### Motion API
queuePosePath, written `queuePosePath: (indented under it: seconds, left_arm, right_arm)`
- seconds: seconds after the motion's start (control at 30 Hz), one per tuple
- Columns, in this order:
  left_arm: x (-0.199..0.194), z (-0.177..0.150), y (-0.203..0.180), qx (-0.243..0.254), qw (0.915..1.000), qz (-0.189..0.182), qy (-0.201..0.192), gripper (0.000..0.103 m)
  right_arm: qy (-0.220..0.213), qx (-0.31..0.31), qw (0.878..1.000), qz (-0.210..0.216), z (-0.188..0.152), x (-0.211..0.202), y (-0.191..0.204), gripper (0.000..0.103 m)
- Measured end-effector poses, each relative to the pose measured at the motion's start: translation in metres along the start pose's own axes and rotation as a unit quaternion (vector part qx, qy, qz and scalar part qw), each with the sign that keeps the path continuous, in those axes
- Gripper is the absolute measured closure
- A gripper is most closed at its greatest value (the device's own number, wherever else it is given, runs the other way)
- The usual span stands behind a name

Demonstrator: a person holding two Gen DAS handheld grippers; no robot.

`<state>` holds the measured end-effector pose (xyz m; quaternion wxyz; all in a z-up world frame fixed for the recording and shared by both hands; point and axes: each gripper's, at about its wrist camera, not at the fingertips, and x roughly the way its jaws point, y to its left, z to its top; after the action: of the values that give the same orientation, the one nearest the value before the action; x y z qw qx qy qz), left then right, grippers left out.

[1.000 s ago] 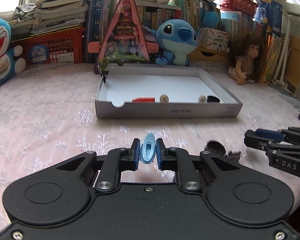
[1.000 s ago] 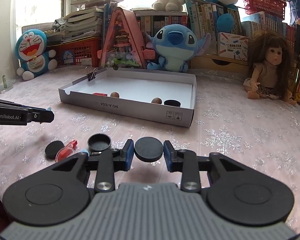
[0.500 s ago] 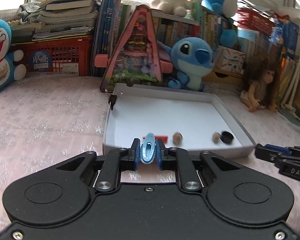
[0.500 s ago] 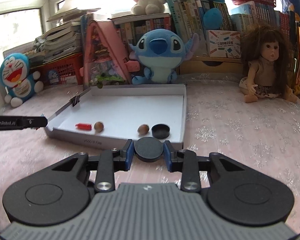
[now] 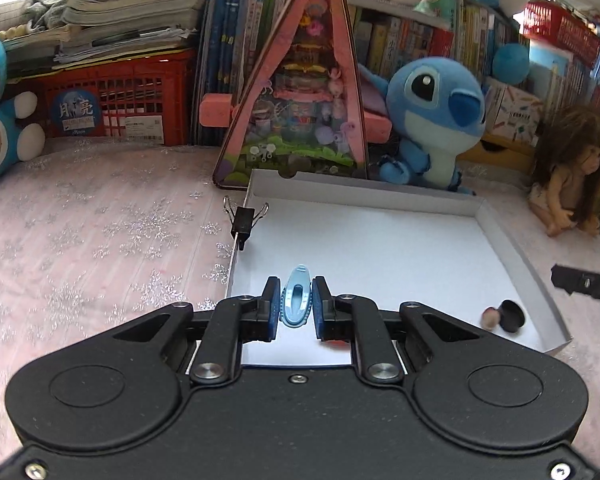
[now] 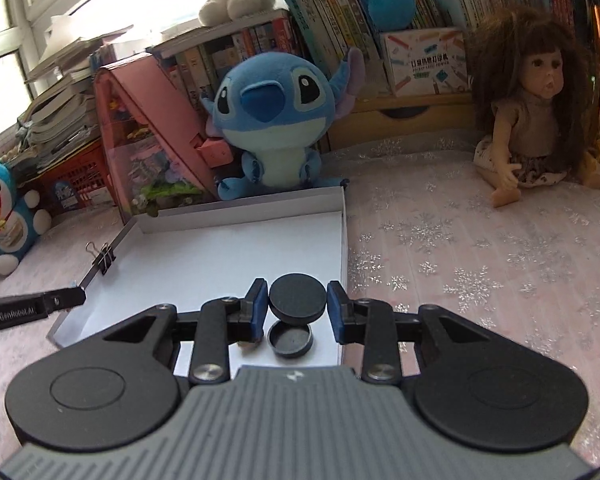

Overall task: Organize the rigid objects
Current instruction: 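Carry the blue clip and black lid into the tray and open both tools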

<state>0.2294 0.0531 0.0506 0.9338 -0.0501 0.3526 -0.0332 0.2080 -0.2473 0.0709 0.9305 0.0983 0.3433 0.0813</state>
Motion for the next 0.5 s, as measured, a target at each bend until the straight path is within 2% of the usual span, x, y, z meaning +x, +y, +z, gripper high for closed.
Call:
queuePosePath:
  seconds: [0.17,0.33,0.5]
  left_arm:
    - [0.022,0.011,-0.005,0.012,0.9996,0.008,0.026,0.088]
    - [0.039,0.017,-0.015,0.018,0.9996,0.000,0.020,0.088]
    - [0.054,0.015,-0.026,0.007,0.9995,-0.010,0.030,0.088]
  right_arm:
    - [0.018,0.009,1.000,-0.005,0.007,0.018,0.000,0.066]
    - [0.032,0.012,0.999,-0.010,0.006,0.036,0.001,0.066]
    - [0.033,0.009,0.999,-0.011,0.003,0.048,0.003,0.066]
